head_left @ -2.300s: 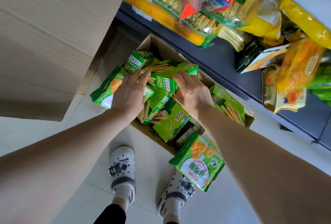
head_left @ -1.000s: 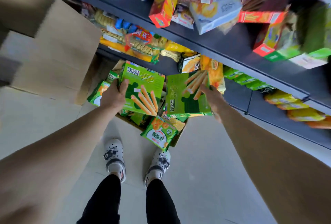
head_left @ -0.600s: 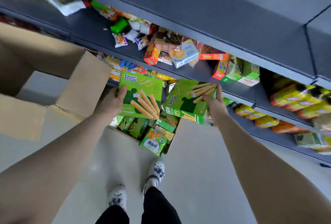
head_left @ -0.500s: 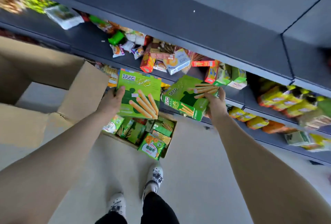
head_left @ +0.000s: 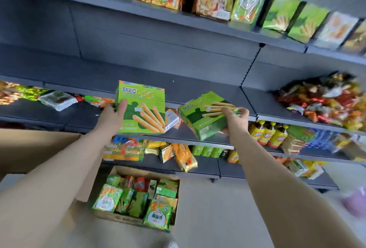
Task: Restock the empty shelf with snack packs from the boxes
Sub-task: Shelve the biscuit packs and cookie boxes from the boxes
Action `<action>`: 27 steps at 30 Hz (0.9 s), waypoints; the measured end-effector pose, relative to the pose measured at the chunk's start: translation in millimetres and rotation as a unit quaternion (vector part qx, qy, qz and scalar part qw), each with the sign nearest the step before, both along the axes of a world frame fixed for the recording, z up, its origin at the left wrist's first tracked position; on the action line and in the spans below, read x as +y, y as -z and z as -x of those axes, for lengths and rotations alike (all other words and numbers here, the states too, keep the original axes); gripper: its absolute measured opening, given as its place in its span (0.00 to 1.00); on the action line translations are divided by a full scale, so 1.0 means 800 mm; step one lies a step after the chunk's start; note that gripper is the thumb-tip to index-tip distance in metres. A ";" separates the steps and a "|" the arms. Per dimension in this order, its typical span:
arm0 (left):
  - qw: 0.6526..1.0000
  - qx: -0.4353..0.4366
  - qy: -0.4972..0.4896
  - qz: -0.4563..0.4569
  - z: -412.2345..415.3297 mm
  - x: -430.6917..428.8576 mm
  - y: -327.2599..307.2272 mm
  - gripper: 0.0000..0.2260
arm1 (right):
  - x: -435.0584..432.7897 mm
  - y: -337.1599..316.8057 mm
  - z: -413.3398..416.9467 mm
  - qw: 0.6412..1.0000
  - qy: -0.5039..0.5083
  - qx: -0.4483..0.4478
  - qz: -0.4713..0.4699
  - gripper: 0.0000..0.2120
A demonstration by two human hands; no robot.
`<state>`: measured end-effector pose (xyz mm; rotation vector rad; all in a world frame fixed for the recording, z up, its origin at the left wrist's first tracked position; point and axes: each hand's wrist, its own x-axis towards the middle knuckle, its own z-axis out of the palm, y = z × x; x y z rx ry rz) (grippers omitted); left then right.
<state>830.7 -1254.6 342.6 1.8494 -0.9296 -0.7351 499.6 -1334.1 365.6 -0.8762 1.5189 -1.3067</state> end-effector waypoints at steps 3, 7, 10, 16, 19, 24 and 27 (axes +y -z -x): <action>0.999 0.006 0.017 0.040 0.009 -0.009 -0.041 0.30 | 0.007 -0.043 0.011 0.998 0.018 0.050 0.028 0.20; 0.996 -0.006 0.019 0.082 0.017 -0.022 -0.081 0.27 | 0.012 -0.088 0.025 0.996 0.029 0.029 0.076 0.14; 0.995 -0.019 0.023 0.099 0.025 -0.029 -0.107 0.27 | 0.018 -0.126 0.033 0.995 -0.004 -0.002 0.101 0.18; 0.990 -0.018 0.034 0.138 0.052 -0.056 -0.160 0.26 | 0.011 -0.210 0.053 0.990 -0.023 -0.021 0.140 0.17; 0.986 -0.021 0.042 0.159 0.070 -0.080 -0.193 0.26 | -0.008 -0.247 0.068 0.986 -0.012 -0.005 0.167 0.11; 0.981 -0.027 0.052 0.182 0.118 -0.132 -0.235 0.26 | -0.050 -0.277 0.104 0.982 0.000 -0.028 0.185 0.09; 0.980 -0.027 0.055 0.190 0.155 -0.172 -0.250 0.27 | -0.082 -0.278 0.139 0.976 -0.031 -0.025 0.216 0.15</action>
